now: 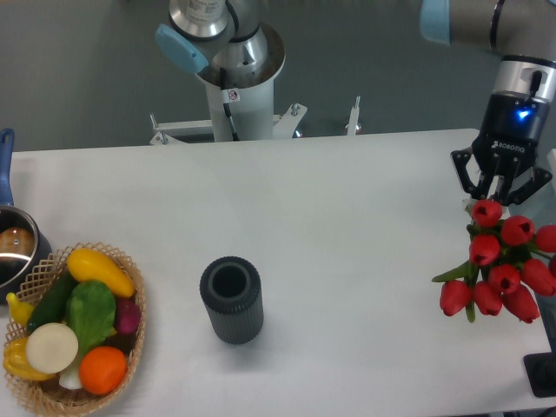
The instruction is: Insert the flowers into the vase
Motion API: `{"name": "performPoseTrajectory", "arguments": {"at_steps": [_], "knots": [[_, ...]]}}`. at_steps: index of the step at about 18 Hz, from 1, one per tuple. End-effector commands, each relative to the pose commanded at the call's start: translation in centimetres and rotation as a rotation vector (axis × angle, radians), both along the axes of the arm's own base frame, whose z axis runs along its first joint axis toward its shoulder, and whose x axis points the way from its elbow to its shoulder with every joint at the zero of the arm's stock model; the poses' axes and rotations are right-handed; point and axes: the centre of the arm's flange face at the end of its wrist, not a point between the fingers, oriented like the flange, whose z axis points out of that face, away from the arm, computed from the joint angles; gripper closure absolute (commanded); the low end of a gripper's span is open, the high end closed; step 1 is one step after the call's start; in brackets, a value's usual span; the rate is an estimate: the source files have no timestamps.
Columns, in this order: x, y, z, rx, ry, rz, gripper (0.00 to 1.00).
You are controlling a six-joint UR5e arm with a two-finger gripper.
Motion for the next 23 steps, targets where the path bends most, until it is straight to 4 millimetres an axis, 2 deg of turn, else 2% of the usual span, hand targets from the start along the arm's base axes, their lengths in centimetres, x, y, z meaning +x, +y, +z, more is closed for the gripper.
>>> {"name": "performPoseTrajectory", "arguments": {"at_steps": [5,9,11,15,20,23], "knots": [[0.1,0.2,0.2,0.018,0.000,-0.005,0.79],[0.4,0.2,-0.7,0.022,-0.020,-0.006,0.79],[1.3,1.7,-1.2,0.028,-0.035,-0.034,0.79],[4.7,6.7,-1.5,0.042,-0.050,-0.128,0.79],[10.0,12.5,0.9,0.073,-0.058,-0.218,0.79],[12.5,15.0,2.4,0.133,-0.064,-0.266,0.79]]}}
